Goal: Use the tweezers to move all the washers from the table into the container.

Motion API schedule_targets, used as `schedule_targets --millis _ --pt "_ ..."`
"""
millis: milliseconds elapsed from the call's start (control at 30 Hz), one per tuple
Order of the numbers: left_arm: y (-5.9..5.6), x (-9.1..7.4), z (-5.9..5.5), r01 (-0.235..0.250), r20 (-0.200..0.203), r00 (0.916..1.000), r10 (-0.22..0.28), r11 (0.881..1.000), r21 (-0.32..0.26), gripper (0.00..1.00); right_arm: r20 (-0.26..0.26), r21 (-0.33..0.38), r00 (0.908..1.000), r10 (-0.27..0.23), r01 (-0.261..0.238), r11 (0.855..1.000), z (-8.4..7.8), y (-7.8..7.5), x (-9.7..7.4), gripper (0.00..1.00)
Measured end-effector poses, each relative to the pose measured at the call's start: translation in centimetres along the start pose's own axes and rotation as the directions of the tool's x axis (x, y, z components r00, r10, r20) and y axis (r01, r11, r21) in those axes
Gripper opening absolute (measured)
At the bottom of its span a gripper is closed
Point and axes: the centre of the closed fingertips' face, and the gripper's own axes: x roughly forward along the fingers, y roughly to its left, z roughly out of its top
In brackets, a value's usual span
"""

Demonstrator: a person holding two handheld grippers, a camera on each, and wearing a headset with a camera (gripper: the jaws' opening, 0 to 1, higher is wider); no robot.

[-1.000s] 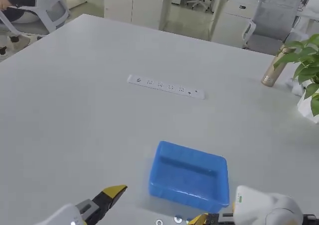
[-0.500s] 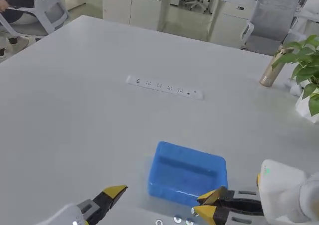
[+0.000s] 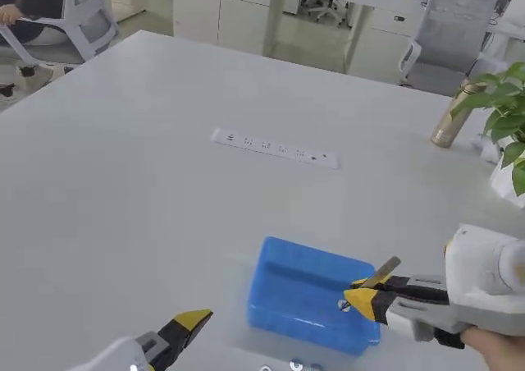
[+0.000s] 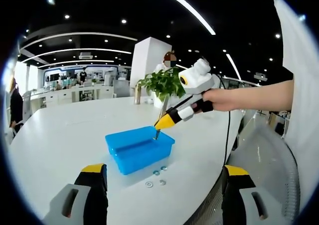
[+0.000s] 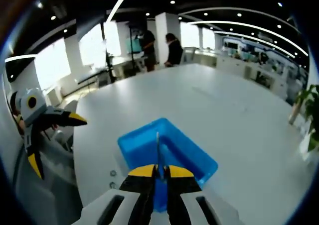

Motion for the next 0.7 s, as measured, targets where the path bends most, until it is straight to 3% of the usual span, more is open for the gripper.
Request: schedule_targets --millis 200,367,700 --pt "-0.2 0.1 -0.1 0.007 -0.008 0.9999 -0.007 1.000 0.011 0.94 -0.041 0.053 0.9989 -0.023 0.026 0.998 -0.9 -1.6 1.4 0.04" --pt "-0.1 0.1 -0.1 0.004 -0.006 1.0000 -0.003 1.000 0.010 0.94 -0.071 0.048 0.9971 -0.025 0.029 0.998 -1.3 -2.2 2.3 0.04" --pt "-0.1 0.1 -0.2 0.004 -0.011 0.9999 -0.004 1.000 0.016 0.94 -0.102 0.015 0.9947 -0.013 0.015 1.000 -2.1 -1.7 3.1 0.05"
